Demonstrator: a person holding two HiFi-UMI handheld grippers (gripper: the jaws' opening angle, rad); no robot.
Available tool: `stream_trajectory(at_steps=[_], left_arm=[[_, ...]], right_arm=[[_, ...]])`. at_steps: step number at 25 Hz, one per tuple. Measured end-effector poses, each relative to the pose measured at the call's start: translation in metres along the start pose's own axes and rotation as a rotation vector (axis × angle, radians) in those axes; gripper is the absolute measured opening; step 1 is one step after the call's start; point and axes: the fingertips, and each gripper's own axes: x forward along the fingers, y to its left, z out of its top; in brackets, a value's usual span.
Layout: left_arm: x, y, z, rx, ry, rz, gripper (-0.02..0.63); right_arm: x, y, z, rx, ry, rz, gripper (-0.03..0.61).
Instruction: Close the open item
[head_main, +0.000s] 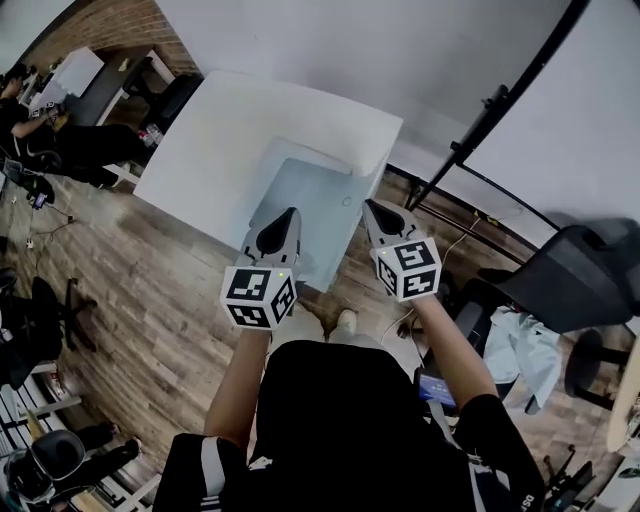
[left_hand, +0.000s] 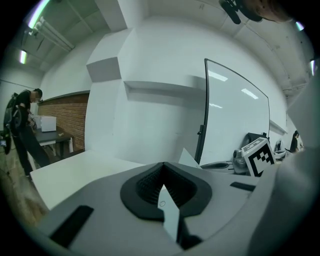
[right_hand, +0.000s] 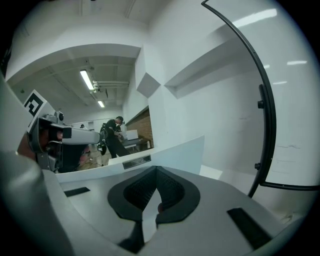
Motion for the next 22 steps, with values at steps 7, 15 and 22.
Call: stream_trajectory(at_steps=[7,15,22], left_arm=[[-0.018,0.024,0.005,-0.009,-0.01,0.054,0.011],[-0.023,0.065,0.006,-0.034,-0.017,0.099,0.011],[-0.022,0.106,0.008,-0.054,-0.018,0.133,0.011]], right_arm=[[0.02,0.021,0.018,-0.024,-0.014,0.047,0.037],[0.055,0.041,0.028,-0.055,0.002,0.083,0.037],[0.09,0.061,0.037,-0.087,0.022,0.116,0.037]])
